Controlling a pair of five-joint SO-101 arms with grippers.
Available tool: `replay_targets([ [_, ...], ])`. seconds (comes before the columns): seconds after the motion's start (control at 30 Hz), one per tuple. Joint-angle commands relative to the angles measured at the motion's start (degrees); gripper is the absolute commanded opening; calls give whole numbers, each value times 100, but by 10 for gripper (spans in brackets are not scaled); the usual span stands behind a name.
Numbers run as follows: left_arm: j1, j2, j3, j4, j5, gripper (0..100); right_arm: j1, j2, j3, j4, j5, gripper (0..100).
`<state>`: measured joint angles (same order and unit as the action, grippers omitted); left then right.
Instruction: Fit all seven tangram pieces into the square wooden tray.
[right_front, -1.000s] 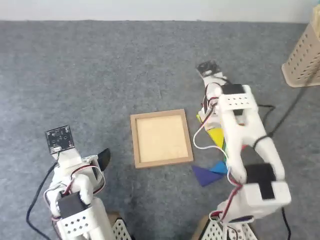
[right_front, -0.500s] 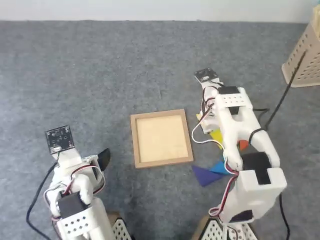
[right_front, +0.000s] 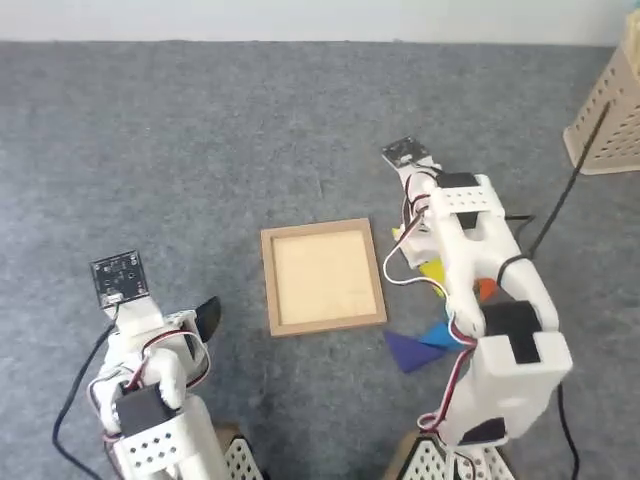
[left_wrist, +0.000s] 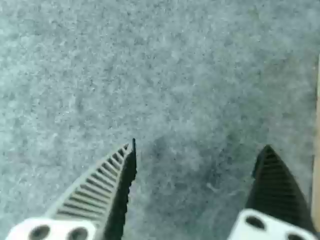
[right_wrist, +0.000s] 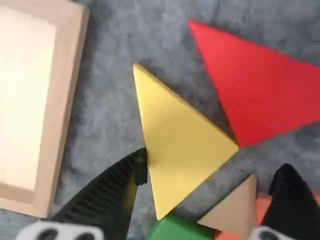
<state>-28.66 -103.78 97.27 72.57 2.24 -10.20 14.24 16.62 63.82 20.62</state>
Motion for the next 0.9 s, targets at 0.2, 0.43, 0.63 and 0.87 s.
replay_targets([
  [0.2, 9, -70, -75, -9, -9, 354, 22, 426, -334, -251, 123, 363],
  [0.43, 9, -70, -75, -9, -9, 354, -4, 576, -308, -180, 53, 197],
  [0.63, 9, -70, -75, -9, -9, 354, -4, 576, -308, -22, -114, 195],
  [0.87, 9, -70, -75, -9, -9, 354, -4, -57, 18, 189, -237, 194],
])
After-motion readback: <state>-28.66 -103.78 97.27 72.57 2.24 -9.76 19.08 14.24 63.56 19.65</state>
